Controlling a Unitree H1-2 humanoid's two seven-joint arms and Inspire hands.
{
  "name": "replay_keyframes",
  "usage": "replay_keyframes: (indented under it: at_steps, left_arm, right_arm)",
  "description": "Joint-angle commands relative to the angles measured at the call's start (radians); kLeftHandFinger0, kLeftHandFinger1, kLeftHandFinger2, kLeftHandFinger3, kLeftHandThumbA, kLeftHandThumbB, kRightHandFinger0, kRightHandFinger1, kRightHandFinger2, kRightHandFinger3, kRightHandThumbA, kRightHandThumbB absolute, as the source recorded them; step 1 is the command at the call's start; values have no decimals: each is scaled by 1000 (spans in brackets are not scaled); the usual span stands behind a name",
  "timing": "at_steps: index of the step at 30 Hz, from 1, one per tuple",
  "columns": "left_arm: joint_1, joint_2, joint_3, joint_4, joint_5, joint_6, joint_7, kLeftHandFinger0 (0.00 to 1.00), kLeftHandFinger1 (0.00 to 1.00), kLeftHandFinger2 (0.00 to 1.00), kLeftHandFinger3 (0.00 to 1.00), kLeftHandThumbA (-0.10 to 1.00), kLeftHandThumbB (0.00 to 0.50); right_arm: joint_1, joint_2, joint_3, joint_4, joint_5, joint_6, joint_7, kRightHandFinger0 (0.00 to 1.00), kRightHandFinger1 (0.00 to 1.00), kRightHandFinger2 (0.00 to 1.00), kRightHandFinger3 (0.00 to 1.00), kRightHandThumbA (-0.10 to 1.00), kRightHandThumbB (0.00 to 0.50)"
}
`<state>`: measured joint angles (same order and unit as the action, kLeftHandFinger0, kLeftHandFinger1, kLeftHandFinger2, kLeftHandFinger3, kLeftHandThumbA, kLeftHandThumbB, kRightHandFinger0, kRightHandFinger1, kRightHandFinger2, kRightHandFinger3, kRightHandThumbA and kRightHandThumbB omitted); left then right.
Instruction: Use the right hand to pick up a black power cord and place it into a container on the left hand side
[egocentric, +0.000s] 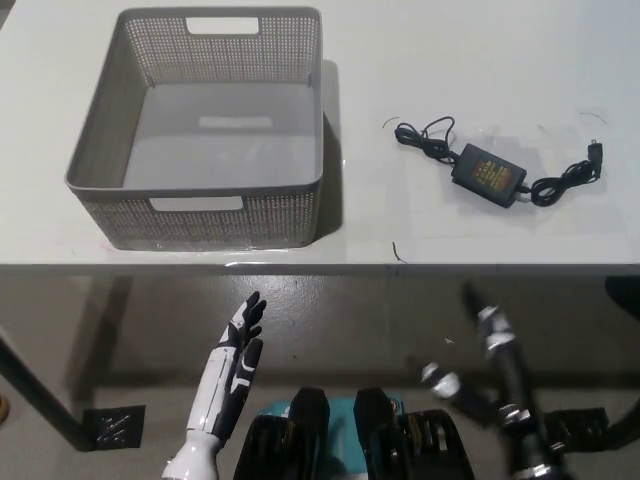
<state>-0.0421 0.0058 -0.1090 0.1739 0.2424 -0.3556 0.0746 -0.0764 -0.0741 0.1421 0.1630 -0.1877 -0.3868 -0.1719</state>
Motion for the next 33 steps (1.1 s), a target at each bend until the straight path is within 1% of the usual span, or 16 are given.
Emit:
replay_keyframes:
  at_steps: [1, 2, 3, 4, 5, 7, 9, 11, 13, 17, 18, 22, 26, 28, 30, 33]
  left_arm:
    - [-26, 36, -24, -6, 25, -78, -20, 1000, 1000, 1000, 1000, 1000, 221]
    - [-27, 42, -29, -6, 32, -74, -24, 1000, 1000, 1000, 1000, 1000, 237]
    - [-25, 47, -34, -10, 38, -70, -27, 1000, 1000, 1000, 1000, 1000, 282]
    - [-21, 52, -40, -18, 38, -61, -34, 1000, 1000, 1000, 1000, 1000, 315]
    - [-21, 53, -42, -21, 38, -56, -36, 1000, 1000, 1000, 1000, 1000, 342]
    - [-20, 58, -49, -31, 39, -42, -35, 1000, 1000, 1000, 1000, 1000, 363]
    - [-21, 61, -52, -36, 33, -31, -35, 1000, 1000, 1000, 1000, 1000, 361]
    - [-25, 65, -53, -29, 28, -39, -34, 1000, 1000, 1000, 1000, 1000, 360]
    - [-26, 66, -55, -27, 32, -44, -33, 1000, 1000, 1000, 1000, 1000, 343]
    - [-31, 67, -58, -23, 27, -49, -36, 1000, 1000, 1000, 1000, 1000, 332]
    - [-32, 68, -59, -23, 28, -52, -36, 1000, 1000, 1000, 1000, 1000, 323]
    - [-36, 67, -59, -13, 28, -65, -33, 1000, 1000, 1000, 1000, 1000, 316]
    - [-8, 62, -61, -29, 28, -62, -30, 1000, 1000, 1000, 1000, 1000, 303]
    - [12, 61, -66, -36, 29, -64, -31, 1000, 1000, 1000, 1000, 1000, 299]
    - [28, 60, -68, -44, 37, -57, -27, 1000, 1000, 1000, 1000, 1000, 308]
    - [28, 62, -70, -41, 35, -67, -29, 1000, 1000, 1000, 1000, 1000, 304]
  right_arm:
    - [-21, -66, -52, -223, -72, 9, 21, 1000, 1000, 1000, 1000, 948, 487]
    - [-20, -74, -60, -261, -99, 48, 24, 1000, 1000, 1000, 1000, 952, 497]
    - [-25, -89, -67, -294, -115, 68, 32, 1000, 1000, 1000, 1000, 934, 500]
    - [-38, -108, -74, -320, -132, 64, 37, 1000, 1000, 1000, 1000, 910, 491]
    - [-46, -115, -80, -338, -142, 80, 41, 1000, 1000, 1000, 1000, 908, 500]
    - [-83, -149, -103, -423, -169, 185, 78, 1000, 1000, 1000, 1000, 931, 500]
    - [-124, -176, -116, -452, -145, 230, 106, 1000, 1000, 1000, 1000, 920, 500]
    - [-174, -202, -129, -484, -175, 296, 130, 1000, 1000, 1000, 1000, 930, 500]
    - [-213, -216, -134, -490, -194, 339, 145, 1000, 1000, 1000, 1000, 930, 500]
    - [-366, -277, -124, -429, -242, 436, 207, 1000, 1000, 1000, 1000, 824, 500]
    - [-395, -289, -120, -410, -247, 456, 220, 1000, 1000, 1000, 1000, 756, 500]
    - [-534, -331, -88, -307, -283, 537, 277, 1000, 1000, 1000, 1000, 670, 500]
    - [-647, -352, -20, -182, -359, 600, 317, 1000, 1000, 1000, 1000, 665, 500]
    - [-693, -368, 30, -107, -406, 621, 341, 1000, 1000, 1000, 1000, 688, 500]
    - [-733, -377, 67, -26, -426, 632, 354, 1000, 1000, 1000, 1000, 704, 500]
    - [-795, -383, 107, 81, -425, 638, 379, 1000, 1000, 1000, 1000, 666, 500]
